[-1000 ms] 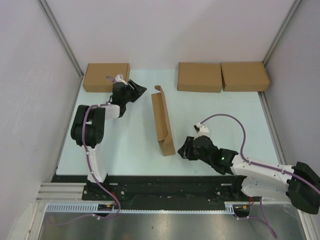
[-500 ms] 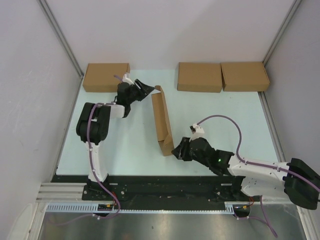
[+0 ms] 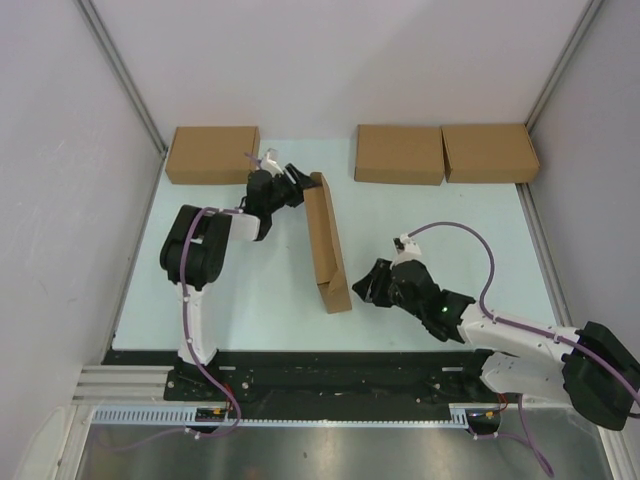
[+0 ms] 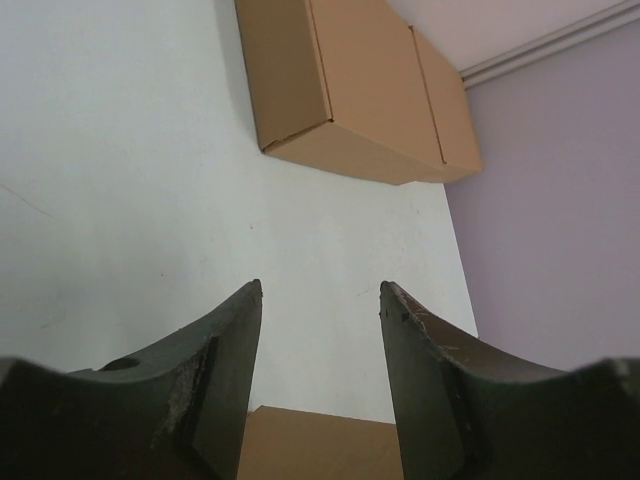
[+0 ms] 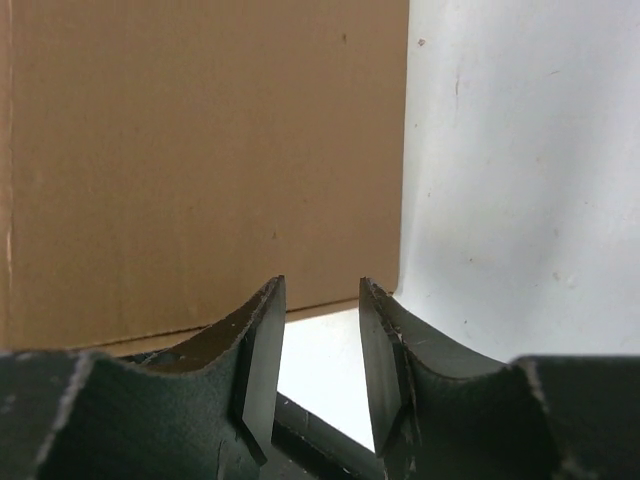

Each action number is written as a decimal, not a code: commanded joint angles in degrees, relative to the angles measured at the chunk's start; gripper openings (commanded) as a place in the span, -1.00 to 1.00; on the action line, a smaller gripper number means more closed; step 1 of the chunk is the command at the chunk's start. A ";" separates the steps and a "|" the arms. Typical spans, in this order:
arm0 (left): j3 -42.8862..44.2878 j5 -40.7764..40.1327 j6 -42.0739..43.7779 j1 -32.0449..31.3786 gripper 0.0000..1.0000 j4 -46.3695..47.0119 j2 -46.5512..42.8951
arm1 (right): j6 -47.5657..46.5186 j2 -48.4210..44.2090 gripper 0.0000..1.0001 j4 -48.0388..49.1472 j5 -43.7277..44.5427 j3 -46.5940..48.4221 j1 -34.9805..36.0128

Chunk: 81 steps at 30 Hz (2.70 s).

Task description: Fold the paper box

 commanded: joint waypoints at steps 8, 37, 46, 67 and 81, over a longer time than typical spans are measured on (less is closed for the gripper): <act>-4.22 -0.42 1.53 -0.21 0.11 1.27 -3.66 | -3.22 -10.76 -0.18 -10.21 4.13 0.94 -1.47; -15.03 -2.79 1.27 -0.21 0.10 3.47 -10.51 | 0.38 7.06 -0.59 16.67 0.96 -3.19 8.73; -17.24 -3.75 3.11 -0.21 0.10 3.12 -13.24 | -1.37 1.62 -0.54 8.69 1.67 -3.27 3.89; -1.48 0.02 1.10 -1.53 0.05 2.31 1.00 | -0.93 2.40 -0.53 8.84 -1.14 -3.89 2.22; -8.79 9.60 -5.85 -4.25 -0.01 20.95 0.30 | -4.01 0.12 -0.53 5.16 -4.57 -3.89 -6.39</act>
